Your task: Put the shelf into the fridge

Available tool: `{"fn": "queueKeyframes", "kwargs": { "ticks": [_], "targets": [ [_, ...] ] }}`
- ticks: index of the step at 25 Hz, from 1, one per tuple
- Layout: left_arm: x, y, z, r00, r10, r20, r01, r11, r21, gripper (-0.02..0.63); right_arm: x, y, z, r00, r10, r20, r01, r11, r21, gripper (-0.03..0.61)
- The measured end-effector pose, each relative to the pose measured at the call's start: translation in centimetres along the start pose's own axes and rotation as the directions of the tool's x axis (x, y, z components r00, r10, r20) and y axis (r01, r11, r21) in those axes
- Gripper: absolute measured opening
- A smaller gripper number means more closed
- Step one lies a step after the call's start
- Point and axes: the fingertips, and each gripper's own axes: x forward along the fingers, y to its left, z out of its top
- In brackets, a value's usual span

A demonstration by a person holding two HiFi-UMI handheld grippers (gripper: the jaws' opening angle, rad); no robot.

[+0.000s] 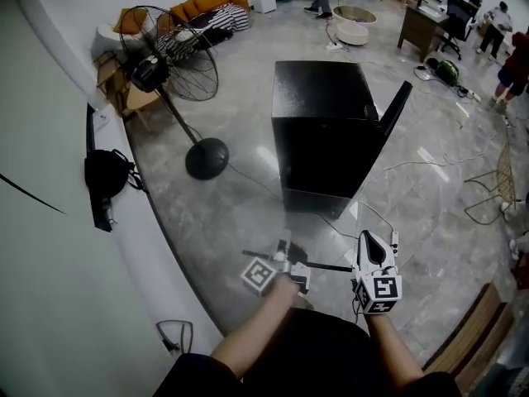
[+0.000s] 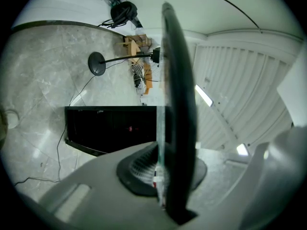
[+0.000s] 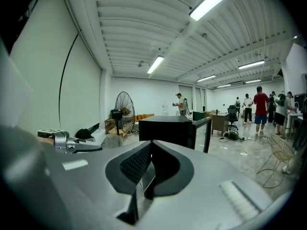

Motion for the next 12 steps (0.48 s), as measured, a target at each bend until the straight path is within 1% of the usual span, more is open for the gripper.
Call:
{"fn": "queueKeyframes", "kwargs": {
  "ticks": [6,10,12],
  "targets": [
    [2.9,1.1,4.1,1.000,0.002,-0.031,-0.002,1.000,0.011,0.017,4.9,1.1,-1.1,0.998,-0.042,-0.040,0.042,0.999,-0.004,0.000],
    [4.1,2.0,5.8,0.999,0.014,-0.032,-0.014,1.000,-0.002,0.017,6.7,1.4,-1.1,0.997,-0.062,-0.053,0.061,0.998,-0.014,0.000],
    [4.8,2.4,6.3,0.999,0.004,-0.035,-0.004,1.000,-0.010,0.017,7.3,1.4,-1.3,0.996,-0.069,-0.061,0.067,0.997,-0.031,0.000]
  ]
}}
